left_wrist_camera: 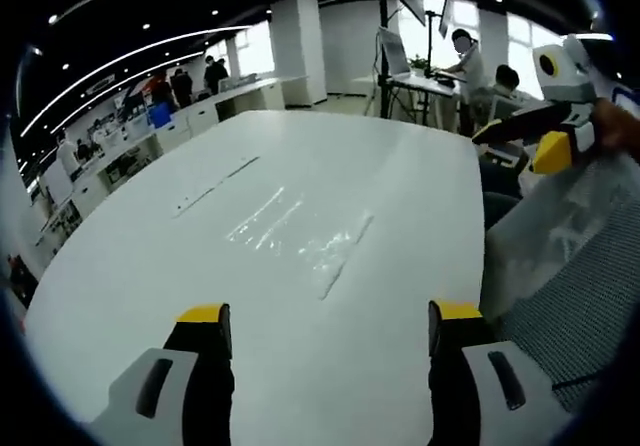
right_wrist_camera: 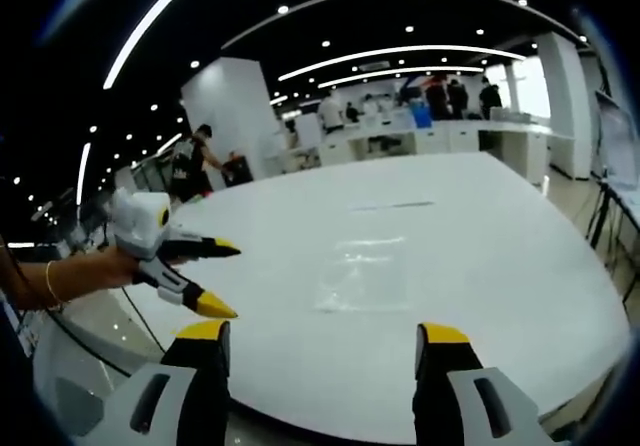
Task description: Open the resealable bag by pulling the two sides of the seal apart until the entire bag opening is separated and visibly accessible.
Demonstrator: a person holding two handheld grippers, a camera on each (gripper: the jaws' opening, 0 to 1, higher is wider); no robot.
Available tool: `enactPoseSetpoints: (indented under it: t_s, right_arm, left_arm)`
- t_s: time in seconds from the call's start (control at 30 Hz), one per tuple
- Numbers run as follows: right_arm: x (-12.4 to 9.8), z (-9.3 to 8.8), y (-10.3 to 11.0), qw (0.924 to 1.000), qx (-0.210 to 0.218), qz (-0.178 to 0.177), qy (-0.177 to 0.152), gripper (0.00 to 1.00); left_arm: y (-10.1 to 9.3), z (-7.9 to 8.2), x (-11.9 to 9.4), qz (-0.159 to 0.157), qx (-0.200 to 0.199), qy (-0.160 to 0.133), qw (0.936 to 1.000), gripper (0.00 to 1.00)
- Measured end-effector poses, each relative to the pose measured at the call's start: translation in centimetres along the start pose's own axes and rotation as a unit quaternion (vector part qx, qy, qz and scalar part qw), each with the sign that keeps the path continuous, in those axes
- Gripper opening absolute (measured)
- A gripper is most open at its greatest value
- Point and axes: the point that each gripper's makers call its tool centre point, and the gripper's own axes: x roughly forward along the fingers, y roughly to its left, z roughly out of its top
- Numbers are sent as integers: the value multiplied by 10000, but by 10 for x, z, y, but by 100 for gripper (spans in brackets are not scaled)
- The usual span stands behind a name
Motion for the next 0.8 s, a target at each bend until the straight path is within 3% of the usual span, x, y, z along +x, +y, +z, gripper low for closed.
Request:
enactPoseSetpoints:
  t_s: [0.23,0.47,0.8]
  right_arm:
    - [0,-1,-1,10000,23,-25,26,74]
    - [0,-2,-3,10000,42,-35,44,74]
    - [1,-3,-2,10000,32,-38,84,74]
  left_arm:
    - [4,-4,18,-48,236,72,9997,77]
    - [9,-16,38,-62,427,375,9984,74]
    - [13,-23,58,-42,604,466,9971,70]
